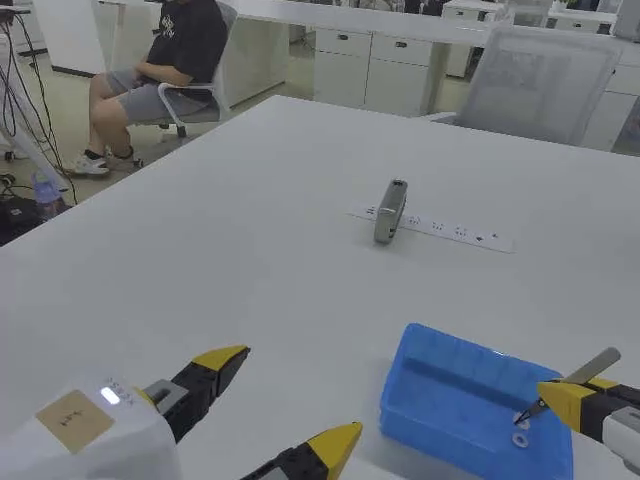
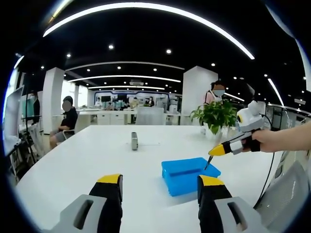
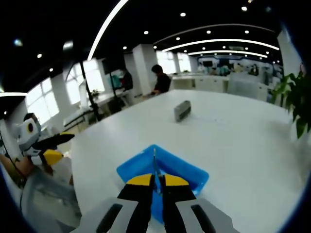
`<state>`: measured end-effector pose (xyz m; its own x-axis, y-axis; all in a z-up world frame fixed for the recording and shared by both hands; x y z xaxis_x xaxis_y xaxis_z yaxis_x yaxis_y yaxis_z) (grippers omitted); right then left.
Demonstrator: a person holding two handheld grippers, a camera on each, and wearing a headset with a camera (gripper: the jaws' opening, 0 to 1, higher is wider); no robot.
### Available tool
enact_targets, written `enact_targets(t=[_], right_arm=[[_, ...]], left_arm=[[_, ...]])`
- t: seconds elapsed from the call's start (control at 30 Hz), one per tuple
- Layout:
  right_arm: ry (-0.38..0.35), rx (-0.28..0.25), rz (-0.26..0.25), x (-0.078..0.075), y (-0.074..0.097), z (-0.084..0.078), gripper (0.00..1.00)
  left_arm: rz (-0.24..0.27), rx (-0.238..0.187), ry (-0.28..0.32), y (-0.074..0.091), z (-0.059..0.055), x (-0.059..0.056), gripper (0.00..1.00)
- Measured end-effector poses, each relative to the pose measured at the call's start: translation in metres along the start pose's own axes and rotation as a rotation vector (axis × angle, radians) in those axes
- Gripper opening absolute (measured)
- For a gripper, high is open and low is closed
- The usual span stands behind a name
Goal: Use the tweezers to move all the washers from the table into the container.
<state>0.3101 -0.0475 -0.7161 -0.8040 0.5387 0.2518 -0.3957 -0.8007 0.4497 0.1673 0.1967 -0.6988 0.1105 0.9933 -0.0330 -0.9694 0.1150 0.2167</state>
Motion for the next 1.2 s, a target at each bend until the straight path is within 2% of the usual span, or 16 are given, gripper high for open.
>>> enact_targets(t=[0.37,0.9,1.2], right_arm=[[-0.008,0.058,0.007,-0.014,-0.019,-0.014,0.03],[0.014,0.1,0.001,-0.029,-0.033,-0.023,0.03],[0.029,0.113,-0.001,-0.031,-0.036,-0.024,0.03]], left_arm=[[0.013,-0.004,-0.005,0.0,0.0,0.002,0.6],[0.002,-0.007,0.009,0.0,0.0,0.001,0.62],[0.0,-0.014,0.015,0.0,0.001,0.001,0.63]])
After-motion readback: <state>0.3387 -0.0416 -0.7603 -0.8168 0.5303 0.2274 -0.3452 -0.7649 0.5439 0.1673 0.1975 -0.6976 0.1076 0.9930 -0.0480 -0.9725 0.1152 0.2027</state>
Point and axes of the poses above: the centre of the closed fingertips' face, and the gripper's own axes: y roughly backward along the fingers, x roughly to its left, z roughly out of its top, the point moved 8 cm from there along y, roughly backward along the fingers, and after that the axes turned 8 degrees about z, right-handed, at the moved point
